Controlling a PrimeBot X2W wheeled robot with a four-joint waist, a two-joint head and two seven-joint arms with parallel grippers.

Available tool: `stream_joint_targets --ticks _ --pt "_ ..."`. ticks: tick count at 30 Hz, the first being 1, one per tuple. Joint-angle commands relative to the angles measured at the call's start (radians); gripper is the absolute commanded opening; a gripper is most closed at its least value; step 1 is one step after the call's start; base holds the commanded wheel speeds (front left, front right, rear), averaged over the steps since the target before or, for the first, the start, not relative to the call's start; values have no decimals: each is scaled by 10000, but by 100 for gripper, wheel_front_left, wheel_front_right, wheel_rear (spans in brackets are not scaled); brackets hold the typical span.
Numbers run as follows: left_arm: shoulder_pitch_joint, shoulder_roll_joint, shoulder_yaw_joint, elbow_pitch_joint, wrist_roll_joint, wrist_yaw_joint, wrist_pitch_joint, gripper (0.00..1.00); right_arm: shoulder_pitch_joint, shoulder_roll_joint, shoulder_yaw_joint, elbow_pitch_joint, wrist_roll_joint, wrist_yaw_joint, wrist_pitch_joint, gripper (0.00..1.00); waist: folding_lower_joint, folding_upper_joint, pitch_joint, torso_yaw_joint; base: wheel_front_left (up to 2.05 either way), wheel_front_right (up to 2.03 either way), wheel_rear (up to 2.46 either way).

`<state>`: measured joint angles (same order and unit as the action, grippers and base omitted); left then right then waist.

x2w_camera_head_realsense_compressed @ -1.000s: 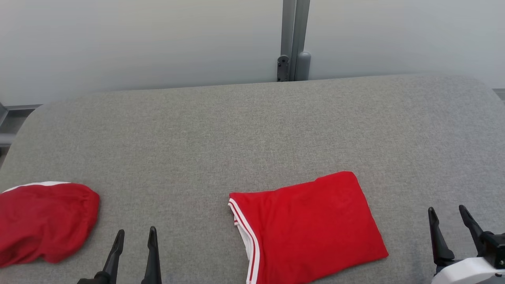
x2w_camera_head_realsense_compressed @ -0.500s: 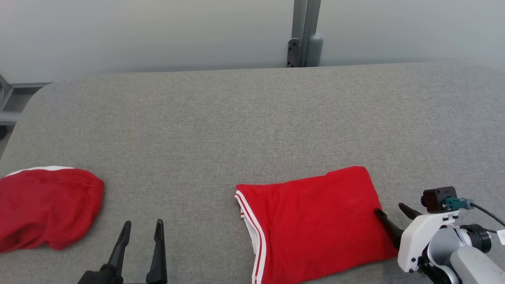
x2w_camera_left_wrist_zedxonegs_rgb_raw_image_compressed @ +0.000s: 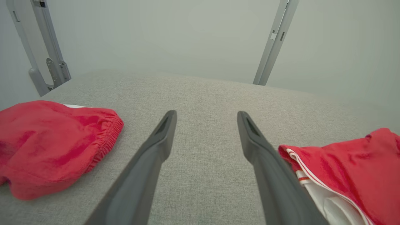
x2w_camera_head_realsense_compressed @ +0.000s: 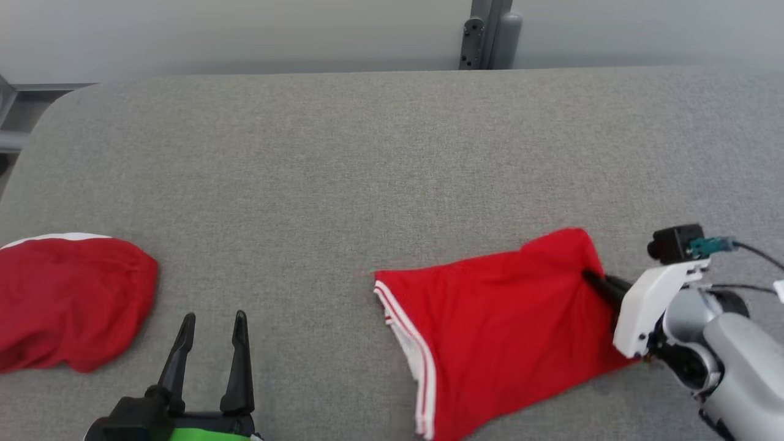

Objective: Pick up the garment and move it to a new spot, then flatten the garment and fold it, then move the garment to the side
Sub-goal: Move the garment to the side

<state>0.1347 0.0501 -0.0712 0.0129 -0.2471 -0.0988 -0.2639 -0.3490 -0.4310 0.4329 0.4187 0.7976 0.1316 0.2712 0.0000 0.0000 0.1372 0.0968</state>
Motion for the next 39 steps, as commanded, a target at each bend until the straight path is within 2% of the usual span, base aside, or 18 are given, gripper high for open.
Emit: stream_joint_targets --ticks 1,5,8,14,20,21,22,26,32,36,39 --pt "-304 8 -23 -91 7 -60 -3 100 -536 -413 -165 -21 -191 -20 -205 0 0 0 730 -679 0 0 0" --pt "-968 9 -187 -184 370 -191 -3 100 -1656 -973 -741 382 -600 -17 -426 0 0 0 1789 -1208 0 0 0" --pt "-1548 120 -457 -195 604 -281 -3 100 -2397 -1540 -1405 815 -940 -17 -423 0 0 0 2526 -1296 0 0 0" --pt "-2256 505 -882 -168 668 -325 -3 100 -3347 -2673 -2951 1923 -1908 -18 -514 0 0 0 3389 -1026 0 0 0" --pt "-2523 953 -1241 -99 578 -320 -5 100 -3975 -3322 -4096 3045 -3025 -17 -608 0 0 0 3588 -532 0 0 0" --pt "-2549 976 -1220 -104 557 -314 -5 100 -4068 -3406 -4266 3158 -3295 -18 -743 45 0 0 3585 -472 0 0 0" --pt "-2575 990 -1179 -122 552 -314 -5 100 -4138 -3351 -4346 3188 -3557 -17 -874 100 0 0 3566 -436 0 0 0" --pt "-2520 903 -1054 -84 495 -314 -5 100 -4077 -2964 -4705 2870 -4232 -17 -1804 100 0 0 3231 -363 0 0 0" --pt "-1945 633 -488 72 462 -309 -5 100 -2607 -2149 -4808 815 -4901 -17 -4247 100 0 0 1903 -467 0 0 0" --pt "-1361 371 273 227 439 -308 -5 100 -958 -1011 -5266 -837 -5549 -17 -5091 100 0 0 758 -702 0 0 0" --pt "-739 211 792 293 483 -243 -3 100 445 231 -5579 -2050 -6151 -17 -5295 100 0 0 -100 -885 0 0 0"
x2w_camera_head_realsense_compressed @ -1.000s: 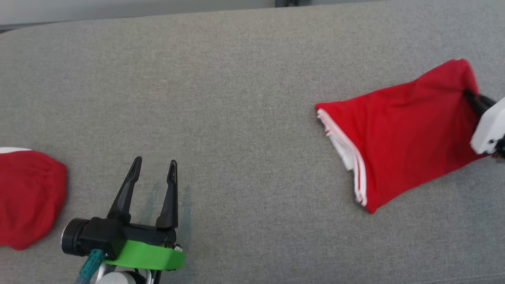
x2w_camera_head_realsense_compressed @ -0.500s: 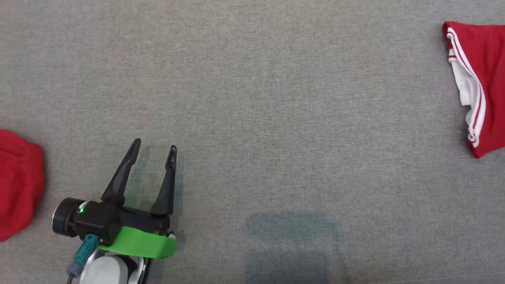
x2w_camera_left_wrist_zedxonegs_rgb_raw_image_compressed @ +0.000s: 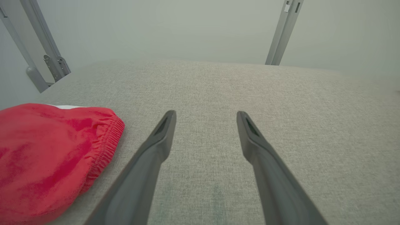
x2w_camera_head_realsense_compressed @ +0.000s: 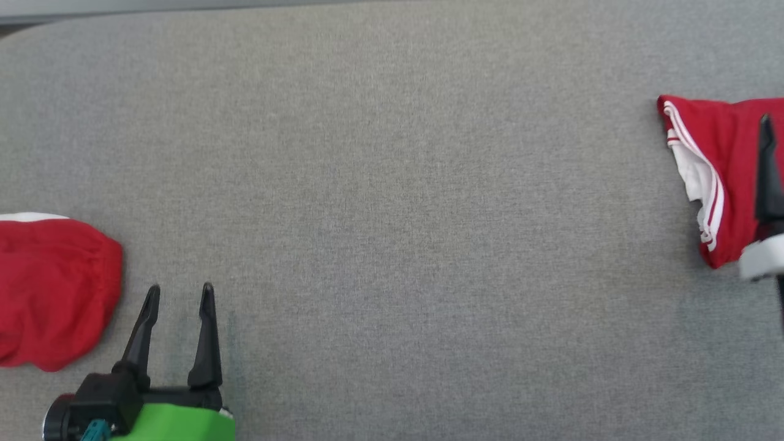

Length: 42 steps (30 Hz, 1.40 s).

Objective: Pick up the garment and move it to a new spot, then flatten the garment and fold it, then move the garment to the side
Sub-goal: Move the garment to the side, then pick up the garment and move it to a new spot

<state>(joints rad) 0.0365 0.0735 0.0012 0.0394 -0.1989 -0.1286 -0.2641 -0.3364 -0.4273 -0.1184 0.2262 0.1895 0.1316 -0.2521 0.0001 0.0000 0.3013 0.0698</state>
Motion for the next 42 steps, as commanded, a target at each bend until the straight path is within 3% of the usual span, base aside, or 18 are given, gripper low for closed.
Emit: stream_joint_targets --ticks 1,6,10,19,28,33,42 --pt "471 -64 243 55 -4 75 -3 100 786 596 -169 -479 -246 -17 -83 100 -1 0 -1977 -676 0 0 0" --pt "1284 -198 725 175 -56 138 -3 100 2821 2191 -96 -1731 -660 -17 -132 100 -1 0 -2871 -836 0 0 0" --pt "1541 -221 837 268 30 112 -3 100 4065 2958 117 -2143 -816 -15 -136 100 -1 0 -3122 -753 0 0 0" --pt "1671 -229 710 536 -4 136 -3 100 5209 3692 -483 -1942 -940 -16 -139 100 -1 0 -3350 -553 0 0 0" --pt "1461 -227 600 597 -3 113 -2 100 5138 3765 -215 -1980 -1048 -16 -140 100 -1 0 -3359 -352 0 0 0" --pt "1351 -226 547 553 15 133 -1 100 5218 3767 199 -2188 -1087 -16 -140 100 -1 0 -3402 417 0 0 0" --pt "1640 -222 421 457 -139 275 -2 100 5207 3761 1094 -2220 -893 -16 -139 100 -1 0 -3634 2744 0 0 0"
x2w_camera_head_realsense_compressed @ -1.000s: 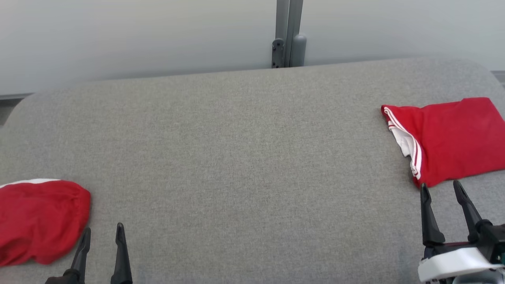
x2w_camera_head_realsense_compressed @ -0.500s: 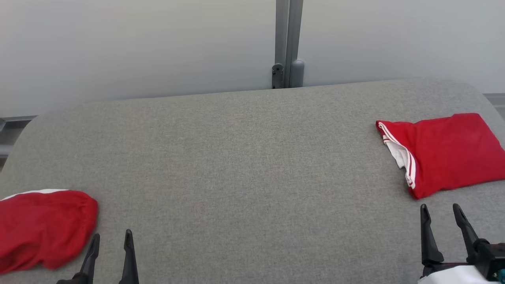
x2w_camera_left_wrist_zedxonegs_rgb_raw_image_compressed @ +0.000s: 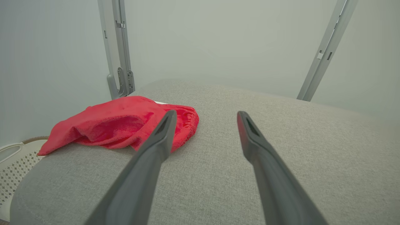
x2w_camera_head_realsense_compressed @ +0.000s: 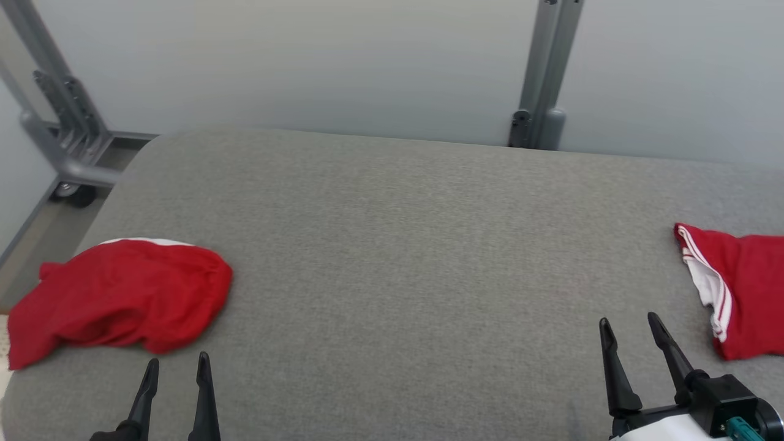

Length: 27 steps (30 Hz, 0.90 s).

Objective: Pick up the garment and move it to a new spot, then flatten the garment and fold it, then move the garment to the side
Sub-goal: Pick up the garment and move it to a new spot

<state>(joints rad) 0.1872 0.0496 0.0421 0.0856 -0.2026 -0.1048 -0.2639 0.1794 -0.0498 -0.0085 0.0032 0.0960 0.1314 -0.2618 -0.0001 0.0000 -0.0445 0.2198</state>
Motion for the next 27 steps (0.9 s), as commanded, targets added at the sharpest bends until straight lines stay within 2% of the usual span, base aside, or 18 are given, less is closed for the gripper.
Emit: stream_joint_targets --ticks 1,5,10,14,21,27 --pt "135 19 -38 -19 -111 48 -4 100 34 -13 65 15 55 -14 -43 100 1 0 -196 1438 0 0 0" --pt "102 19 -202 -31 7 -9 -4 100 -73 -14 364 44 110 -14 -43 100 1 0 -245 1935 0 0 0" --pt "-482 14 -359 597 -251 -81 -4 100 -219 -18 549 -79 -68 -14 -43 100 1 0 142 1989 0 0 0" --pt "-1923 24 -634 2071 -844 -88 81 100 -584 -133 661 -292 -315 -14 -43 100 1 0 1115 1830 0 0 0" --pt "-5323 94 -761 5051 -1967 -169 1345 100 -1402 -618 953 -467 -595 -14 -43 100 1 0 2927 1362 0 0 0" --pt "-7099 489 -772 7459 -2586 -265 1786 100 -2050 -707 1132 -424 -655 -14 -42 100 1 0 3715 833 0 0 0"
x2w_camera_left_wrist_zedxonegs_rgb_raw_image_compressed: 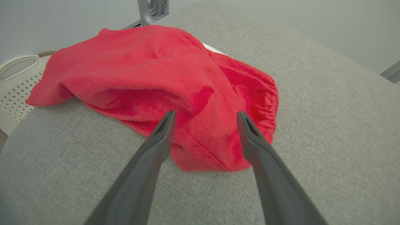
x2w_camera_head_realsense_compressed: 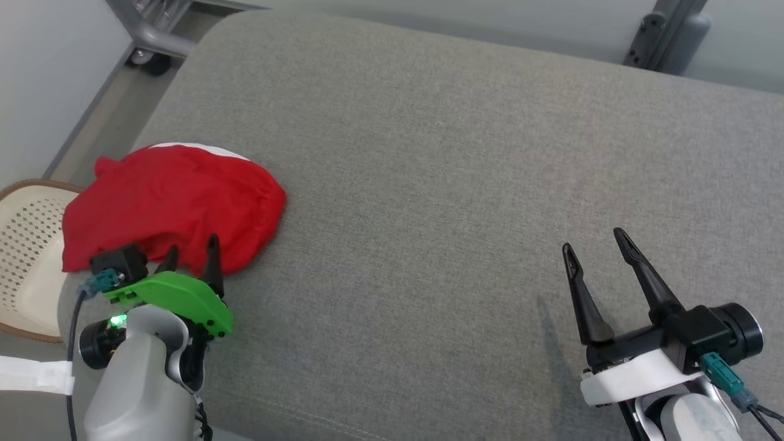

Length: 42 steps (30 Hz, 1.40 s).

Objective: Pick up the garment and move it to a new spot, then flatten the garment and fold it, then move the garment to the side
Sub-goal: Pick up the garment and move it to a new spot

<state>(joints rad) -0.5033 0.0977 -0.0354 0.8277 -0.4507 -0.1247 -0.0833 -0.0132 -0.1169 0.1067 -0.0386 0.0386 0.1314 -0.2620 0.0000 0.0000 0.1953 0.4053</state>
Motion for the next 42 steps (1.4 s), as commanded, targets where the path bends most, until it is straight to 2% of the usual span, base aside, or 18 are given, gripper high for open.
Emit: stream_joint_targets --ticks 1,2,3,4,8,13,17,19,26,31,34,37,42 --pt "-376 41 20 392 -203 -74 -42 100 -171 4 -25 27 -45 -14 -40 100 0 0 1352 -1067 0 0 0" --pt "-516 111 -55 664 -200 -67 -80 70 -209 36 5 50 -23 -14 -42 100 0 0 1364 -1114 0 0 0" --pt "-632 196 -98 921 -231 -64 -152 13 -249 66 50 85 -19 -14 -40 100 0 0 1355 -1161 0 0 0" --pt "-733 279 -171 1081 -256 -67 -287 0 -280 105 79 115 -3 -14 -42 100 0 0 1326 -1204 0 0 0" --pt "-811 444 -854 968 -509 -74 -840 0 -309 241 144 228 111 -14 -42 100 0 0 1079 -1345 0 0 0" --pt "-468 700 -1830 -442 -968 -71 -1324 0 -105 403 80 222 206 -14 -42 100 0 0 542 -1527 0 0 0" --pt "-76 939 -2420 -2481 -1182 -69 -1066 0 109 488 48 216 276 -14 -40 100 0 0 129 -1814 0 0 0" --pt "199 860 -2589 -3695 -1288 -50 -713 0 150 517 20 191 314 -14 -40 100 0 0 -23 -2017 0 0 0" --pt "1656 527 -3266 -9111 -1606 820 1111 0 375 607 -89 84 420 -14 -36 100 0 0 -329 -2930 0 0 0" --pt "2388 92 -4033 -11304 -2260 1237 2077 0 384 641 -127 28 475 -14 -36 100 0 0 -295 -3561 0 0 0" --pt "2605 -113 -4558 -11647 -2615 1379 2477 0 304 653 -112 -2 482 -14 -36 100 0 0 -188 -3907 0 0 0" --pt "2716 -241 -4833 -11238 -2900 1584 2647 0 215 658 -106 -17 525 -14 -36 100 0 0 -89 -4189 0 0 0" --pt "2224 -364 -4574 -8920 -3568 1902 2674 0 84 658 8 74 651 -14 -36 100 0 0 79 -4619 0 0 0"
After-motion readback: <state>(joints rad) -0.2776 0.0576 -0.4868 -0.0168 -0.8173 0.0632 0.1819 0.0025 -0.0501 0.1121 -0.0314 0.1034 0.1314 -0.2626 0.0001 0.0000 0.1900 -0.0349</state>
